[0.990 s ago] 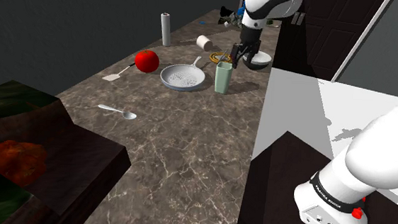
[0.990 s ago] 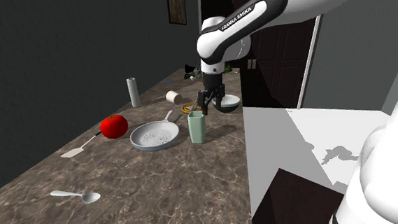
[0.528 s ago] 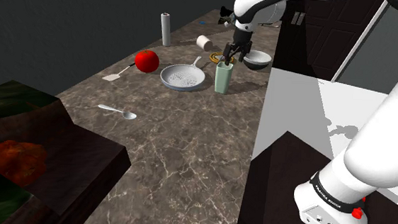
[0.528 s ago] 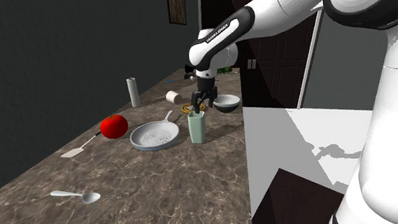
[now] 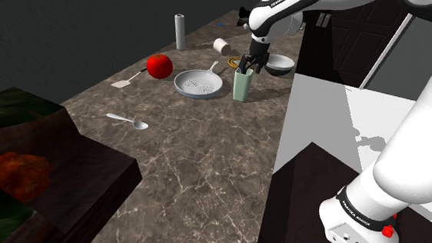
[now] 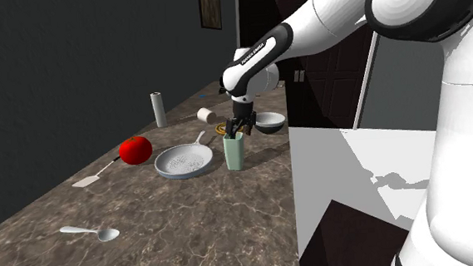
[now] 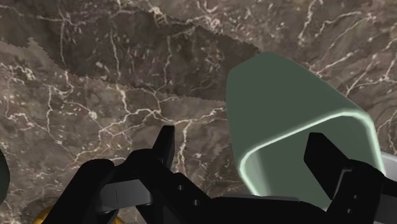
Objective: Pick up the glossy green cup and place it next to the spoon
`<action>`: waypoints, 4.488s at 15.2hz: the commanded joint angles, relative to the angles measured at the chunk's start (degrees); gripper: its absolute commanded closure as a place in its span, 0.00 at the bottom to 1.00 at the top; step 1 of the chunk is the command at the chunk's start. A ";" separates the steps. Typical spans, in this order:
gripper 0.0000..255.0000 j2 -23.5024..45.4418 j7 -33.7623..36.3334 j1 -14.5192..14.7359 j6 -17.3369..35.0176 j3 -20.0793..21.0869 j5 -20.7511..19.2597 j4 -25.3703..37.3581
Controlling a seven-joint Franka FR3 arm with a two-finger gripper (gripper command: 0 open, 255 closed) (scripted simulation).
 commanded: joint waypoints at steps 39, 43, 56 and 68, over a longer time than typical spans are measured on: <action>1.00 -5.32 1.83 0.21 -15.13 -0.26 -1.69 9.97; 1.00 -5.74 2.05 0.20 -18.10 -0.28 -1.84 12.53; 1.00 -5.69 2.57 0.09 -28.12 -0.38 -2.03 22.61; 1.00 -6.47 14.75 6.64 -29.46 4.94 -3.82 23.73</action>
